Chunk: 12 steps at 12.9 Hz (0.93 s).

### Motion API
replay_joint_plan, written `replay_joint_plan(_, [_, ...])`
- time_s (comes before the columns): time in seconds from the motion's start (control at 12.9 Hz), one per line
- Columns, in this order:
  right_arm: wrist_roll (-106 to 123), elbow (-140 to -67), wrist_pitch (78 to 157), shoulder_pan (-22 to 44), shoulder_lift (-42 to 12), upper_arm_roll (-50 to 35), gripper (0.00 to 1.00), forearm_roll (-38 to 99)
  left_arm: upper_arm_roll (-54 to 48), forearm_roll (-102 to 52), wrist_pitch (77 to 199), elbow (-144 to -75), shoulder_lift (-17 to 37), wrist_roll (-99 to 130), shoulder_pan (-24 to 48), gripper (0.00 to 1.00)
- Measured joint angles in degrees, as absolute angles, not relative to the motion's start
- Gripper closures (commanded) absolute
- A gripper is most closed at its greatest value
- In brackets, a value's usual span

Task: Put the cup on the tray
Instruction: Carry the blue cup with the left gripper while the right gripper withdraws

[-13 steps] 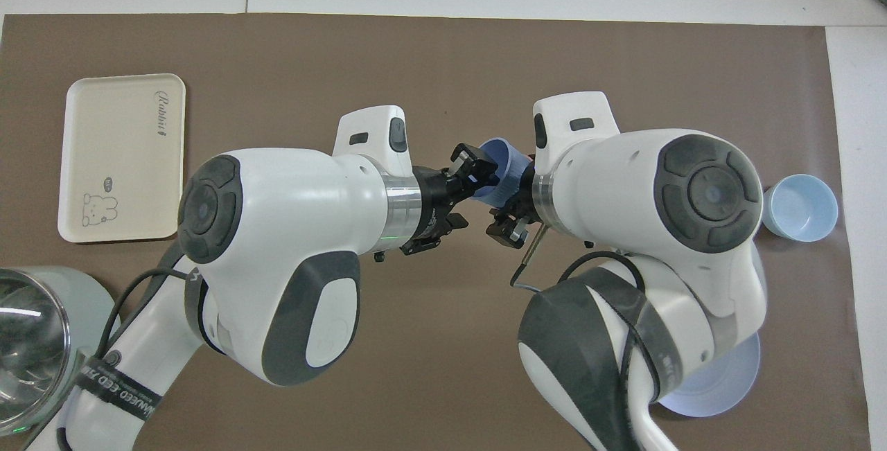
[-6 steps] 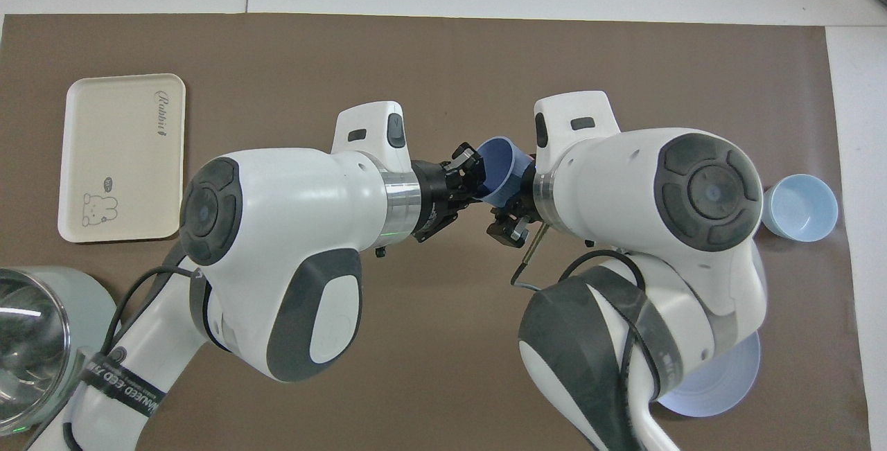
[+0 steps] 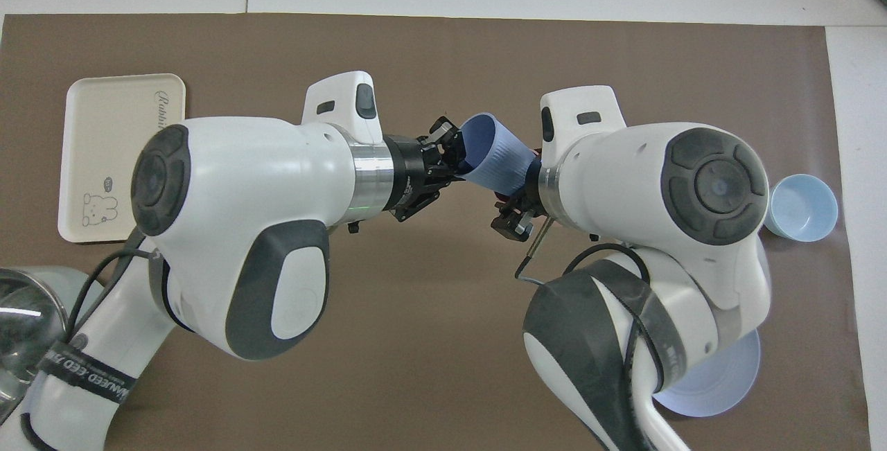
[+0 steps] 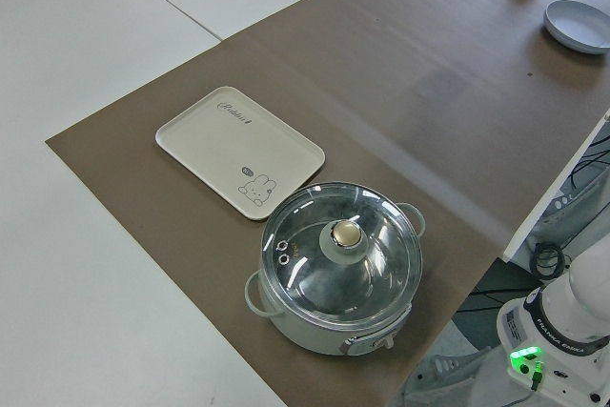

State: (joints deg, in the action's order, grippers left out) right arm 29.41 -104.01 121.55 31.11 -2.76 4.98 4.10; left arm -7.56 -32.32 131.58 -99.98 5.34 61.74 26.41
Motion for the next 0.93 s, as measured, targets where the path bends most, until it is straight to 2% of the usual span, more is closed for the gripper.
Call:
replay_joint_plan(0.23, [29.3, -104.0, 121.3, 31.2, -2.8, 4.7, 1.00, 4.1, -7.1, -31.0, 129.7, -94.6, 6.8, 61.6, 21.3, 1.00])
replay_joint_plan(0.46, [28.5, -103.9, 121.4, 30.4, -2.7, 5.0, 1.00, 4.1, -6.8, -22.9, 126.7, -92.4, 7.0, 61.4, 16.2, 1.00])
replay_joint_plan(0.7, [29.3, -103.7, 123.5, 25.2, -2.6, 5.2, 1.00, 7.4, -6.7, -13.3, 121.0, -91.0, 6.7, 57.7, 12.1, 1.00])
replay_joint_plan(0.93, [40.8, -104.7, 129.2, 17.2, -2.7, 5.4, 1.00, 21.2, -6.5, -10.7, 115.8, -91.6, 6.2, 46.1, 7.0, 1.00])
